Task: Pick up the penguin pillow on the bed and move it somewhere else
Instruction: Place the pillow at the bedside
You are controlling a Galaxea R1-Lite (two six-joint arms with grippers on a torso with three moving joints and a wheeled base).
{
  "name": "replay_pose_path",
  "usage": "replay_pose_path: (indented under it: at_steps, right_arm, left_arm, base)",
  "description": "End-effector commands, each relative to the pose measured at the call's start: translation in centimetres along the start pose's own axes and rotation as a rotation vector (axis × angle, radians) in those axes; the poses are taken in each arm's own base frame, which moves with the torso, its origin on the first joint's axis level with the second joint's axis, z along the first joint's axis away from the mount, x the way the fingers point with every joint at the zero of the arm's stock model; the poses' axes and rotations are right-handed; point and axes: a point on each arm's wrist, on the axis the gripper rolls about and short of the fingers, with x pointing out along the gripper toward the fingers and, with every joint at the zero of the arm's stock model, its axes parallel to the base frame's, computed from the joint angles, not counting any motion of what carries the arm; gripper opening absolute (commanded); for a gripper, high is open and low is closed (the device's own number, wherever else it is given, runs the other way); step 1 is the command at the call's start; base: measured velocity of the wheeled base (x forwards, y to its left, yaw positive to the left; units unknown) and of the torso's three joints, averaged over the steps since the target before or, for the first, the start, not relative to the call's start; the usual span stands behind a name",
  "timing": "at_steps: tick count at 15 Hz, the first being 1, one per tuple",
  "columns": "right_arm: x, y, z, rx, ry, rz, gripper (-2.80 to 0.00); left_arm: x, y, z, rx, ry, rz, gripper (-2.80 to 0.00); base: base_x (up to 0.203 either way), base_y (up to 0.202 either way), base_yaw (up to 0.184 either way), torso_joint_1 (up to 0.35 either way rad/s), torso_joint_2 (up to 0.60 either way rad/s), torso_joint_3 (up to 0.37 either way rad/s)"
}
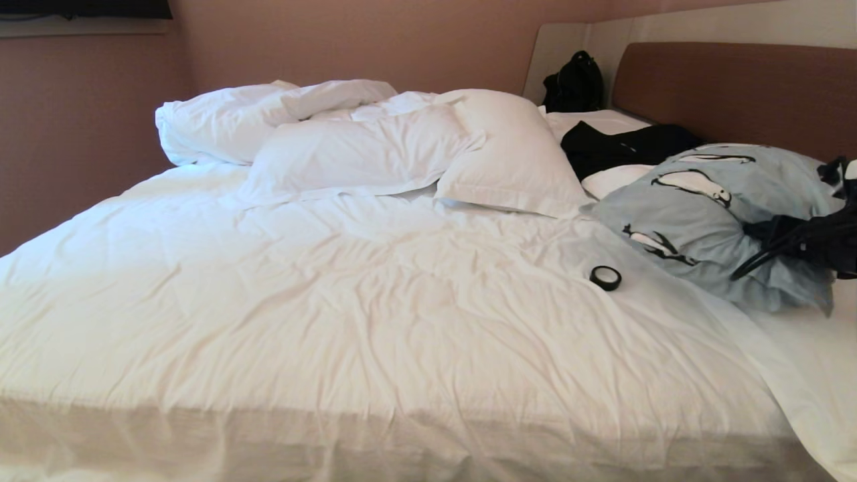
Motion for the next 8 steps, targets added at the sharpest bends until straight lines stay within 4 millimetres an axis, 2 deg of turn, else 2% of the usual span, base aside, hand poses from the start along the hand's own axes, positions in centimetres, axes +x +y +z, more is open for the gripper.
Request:
replay_pose_path:
  at_steps: [1, 4, 6, 7, 8]
  right_arm:
    - [-5.3, 0.7, 1.5, -0.001, -0.077, 0.061, 0.0]
    - [-9.8, 1.8, 2.5, -0.002, -0.145, 0.126, 0.0]
    - [-12.0, 2.4, 2.5, -0.006, -0.152, 0.178, 0.0]
    - [-12.8, 2.4, 2.3, -0.007, -0.143, 0.201, -2.8]
    - [-13.3, 2.3, 2.2, -0.008, -0.14, 0.211, -2.8]
  left_arm:
    - [0.0, 0.0, -0.1, 0.0, 0.002, 0.001, -2.8]
    - [0.0, 0.0, -0.1, 0.0, 0.002, 0.001, -2.8]
    - [0.0, 0.0, 0.0, 0.0, 0.001, 0.001, -2.8]
    - [0.0, 0.0, 0.0, 0.0, 0.001, 0.001, -2.8]
    - [0.0, 0.0, 0.0, 0.0, 0.001, 0.001, -2.8]
  base:
    - [0.0, 0.0, 0.0, 0.0, 0.0, 0.0]
    - [0.0, 0.0, 0.0, 0.0, 0.0, 0.0]
    - [0.0, 0.0, 0.0, 0.0, 0.0, 0.0]
    - [0.0, 0.0, 0.0, 0.0, 0.0, 0.0]
    - [0.0, 0.0, 0.0, 0.0, 0.0, 0.0]
